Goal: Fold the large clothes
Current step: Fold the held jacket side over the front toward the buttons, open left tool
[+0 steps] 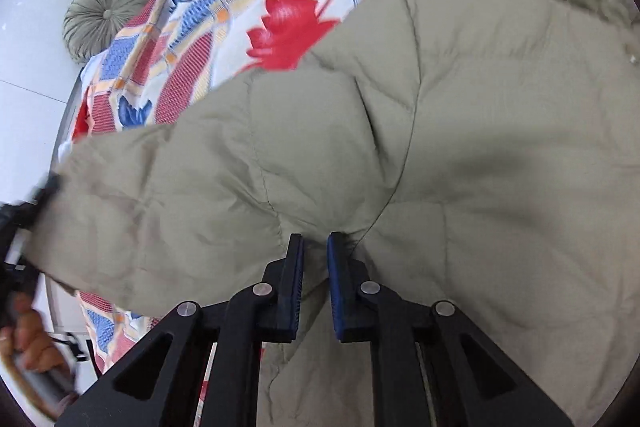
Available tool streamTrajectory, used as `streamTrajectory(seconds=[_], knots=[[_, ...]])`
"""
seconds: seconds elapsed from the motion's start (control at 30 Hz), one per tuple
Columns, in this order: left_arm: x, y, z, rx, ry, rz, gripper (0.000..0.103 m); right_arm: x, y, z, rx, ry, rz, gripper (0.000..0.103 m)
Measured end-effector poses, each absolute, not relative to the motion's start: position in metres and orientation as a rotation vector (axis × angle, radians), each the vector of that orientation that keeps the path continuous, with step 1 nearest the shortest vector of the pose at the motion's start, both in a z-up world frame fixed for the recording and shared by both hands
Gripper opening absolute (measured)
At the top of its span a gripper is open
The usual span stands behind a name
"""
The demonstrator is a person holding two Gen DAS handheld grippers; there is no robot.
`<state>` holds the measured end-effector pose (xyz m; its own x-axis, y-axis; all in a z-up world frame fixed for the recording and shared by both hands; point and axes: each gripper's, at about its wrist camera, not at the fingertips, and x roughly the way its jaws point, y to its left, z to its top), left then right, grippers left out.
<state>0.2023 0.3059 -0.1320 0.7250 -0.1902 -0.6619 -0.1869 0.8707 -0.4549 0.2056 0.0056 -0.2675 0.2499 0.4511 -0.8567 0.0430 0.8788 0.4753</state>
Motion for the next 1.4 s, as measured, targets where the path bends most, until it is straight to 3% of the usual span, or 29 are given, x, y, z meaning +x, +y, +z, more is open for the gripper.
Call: streamTrajectory(seconds=[0.13,0.33,0.6,0.77,0.93,0.97,1.0,1.07,1.37,1.4], knots=[[0.213,0.238,-0.101,-0.473,0.735,-0.172,0.009,0.205,0.002,-0.274,0.484,1.33,0.326,0.013],[0.234,0.103,-0.092,-0.385,0.782,-0.4,0.009,0.175,-0.06,-0.238,0.526,1.27,0.296,0.013],[0.247,-0.065,-0.182,-0.113,1.001,-0.418,0.009,0.116,-0.198,-0.206,0.507,1.211,0.031,0.013],[0.229,-0.101,-0.252,0.052,1.106,-0.356,0.009,0.093,-0.248,-0.208,0.536,1.215,-0.036,0.013],[0.216,-0.102,-0.256,0.116,1.096,-0.343,0.01,0.08,-0.267,-0.218,0.566,1.235,-0.054,0.013],[0.216,-0.1,-0.252,0.121,1.099,-0.345,0.02,0.08,-0.267,-0.219,0.566,1.239,-0.054,0.013],[0.215,-0.098,-0.248,0.117,1.098,-0.355,0.054,0.088,-0.265,-0.221,0.565,1.241,-0.053,0.013],[0.213,-0.091,-0.231,0.081,1.053,-0.359,0.092,0.09,-0.265,-0.218,0.554,1.242,-0.044,0.013],[0.189,-0.017,-0.176,-0.008,0.996,-0.343,0.093,0.097,-0.255,-0.192,0.458,1.223,0.011,0.016],[0.189,0.0,-0.172,-0.025,0.997,-0.328,0.093,0.101,-0.248,-0.188,0.424,1.212,0.024,0.032]])
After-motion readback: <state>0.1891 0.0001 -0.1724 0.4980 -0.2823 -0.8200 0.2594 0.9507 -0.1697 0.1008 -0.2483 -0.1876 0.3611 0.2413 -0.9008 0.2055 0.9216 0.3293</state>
